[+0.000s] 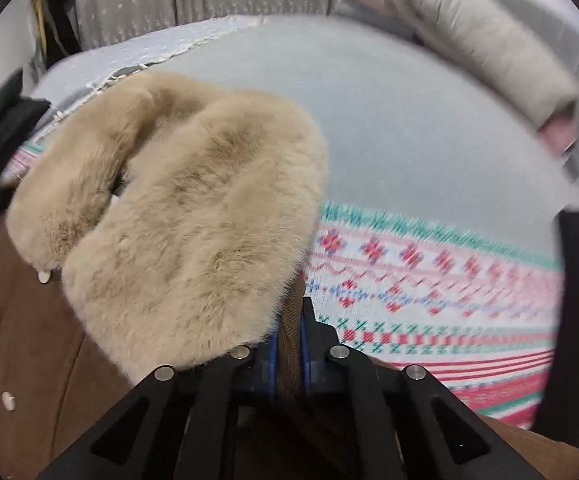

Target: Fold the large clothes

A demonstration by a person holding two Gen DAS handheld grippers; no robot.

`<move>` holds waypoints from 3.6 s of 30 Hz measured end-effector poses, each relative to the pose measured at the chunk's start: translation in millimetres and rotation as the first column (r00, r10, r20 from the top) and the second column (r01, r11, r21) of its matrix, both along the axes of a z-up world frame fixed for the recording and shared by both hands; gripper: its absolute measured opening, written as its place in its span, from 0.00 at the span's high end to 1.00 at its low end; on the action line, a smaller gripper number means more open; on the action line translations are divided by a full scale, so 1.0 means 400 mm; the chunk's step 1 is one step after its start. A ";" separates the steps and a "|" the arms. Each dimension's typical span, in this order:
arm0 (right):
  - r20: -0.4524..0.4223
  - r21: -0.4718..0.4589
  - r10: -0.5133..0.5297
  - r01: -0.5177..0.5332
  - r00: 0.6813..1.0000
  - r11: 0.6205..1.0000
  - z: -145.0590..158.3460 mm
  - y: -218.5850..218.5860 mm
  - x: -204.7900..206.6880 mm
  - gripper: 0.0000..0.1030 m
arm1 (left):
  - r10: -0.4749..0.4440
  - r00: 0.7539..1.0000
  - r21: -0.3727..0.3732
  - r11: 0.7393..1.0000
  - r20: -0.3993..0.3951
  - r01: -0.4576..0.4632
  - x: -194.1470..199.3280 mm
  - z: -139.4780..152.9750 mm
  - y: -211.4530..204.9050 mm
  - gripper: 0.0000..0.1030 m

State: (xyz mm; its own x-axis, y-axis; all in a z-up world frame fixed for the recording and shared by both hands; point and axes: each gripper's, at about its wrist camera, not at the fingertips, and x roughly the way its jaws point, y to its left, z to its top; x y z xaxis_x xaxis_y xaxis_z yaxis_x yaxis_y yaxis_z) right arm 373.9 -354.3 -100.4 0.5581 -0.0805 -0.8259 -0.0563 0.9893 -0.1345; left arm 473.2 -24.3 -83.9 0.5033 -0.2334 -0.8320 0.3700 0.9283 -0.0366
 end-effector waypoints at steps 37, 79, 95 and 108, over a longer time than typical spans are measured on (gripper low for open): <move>0.094 0.147 -0.353 0.338 0.931 0.930 0.129 0.013 -0.461 0.11 | 0.270 0.958 -0.132 0.951 -0.092 -0.281 -0.328 0.073 0.196 0.11; -0.082 0.209 -0.204 0.217 0.976 0.953 0.121 0.261 -0.640 0.10 | 0.854 0.514 -0.663 0.338 -0.083 -0.668 -0.629 -0.009 0.817 0.91; -0.070 0.220 -0.192 0.203 0.979 0.954 0.133 0.255 -0.638 0.10 | 0.275 0.844 -0.371 0.923 0.460 -0.099 -0.595 0.358 0.255 0.91; -0.077 0.228 -0.209 0.221 0.975 0.948 0.131 0.229 -0.641 0.10 | -0.278 0.960 0.044 0.960 0.038 0.276 -0.637 -0.014 -0.124 0.74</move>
